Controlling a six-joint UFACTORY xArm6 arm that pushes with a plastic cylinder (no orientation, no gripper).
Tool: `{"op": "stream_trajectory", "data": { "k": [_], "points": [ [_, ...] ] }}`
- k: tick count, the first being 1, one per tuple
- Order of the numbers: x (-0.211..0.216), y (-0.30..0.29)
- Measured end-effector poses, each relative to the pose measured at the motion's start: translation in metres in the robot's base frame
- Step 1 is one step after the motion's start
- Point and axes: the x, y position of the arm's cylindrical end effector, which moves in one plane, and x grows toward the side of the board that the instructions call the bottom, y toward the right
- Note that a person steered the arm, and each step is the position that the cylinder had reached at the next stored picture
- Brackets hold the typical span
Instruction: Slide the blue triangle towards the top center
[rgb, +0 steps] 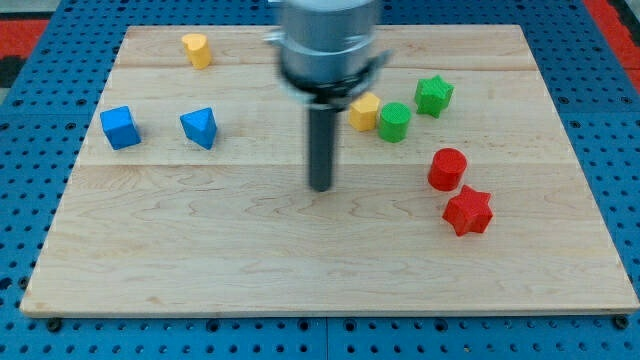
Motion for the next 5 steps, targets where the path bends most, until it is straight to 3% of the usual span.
{"op": "stream_trajectory", "data": {
  "k": [1, 2, 3, 4, 5],
  "points": [
    [-0.024, -0.114],
    [-0.053, -0.127],
    [-0.083, -0.084],
    [-0.106, -0.077],
    [-0.113, -0.086]
  ]
}}
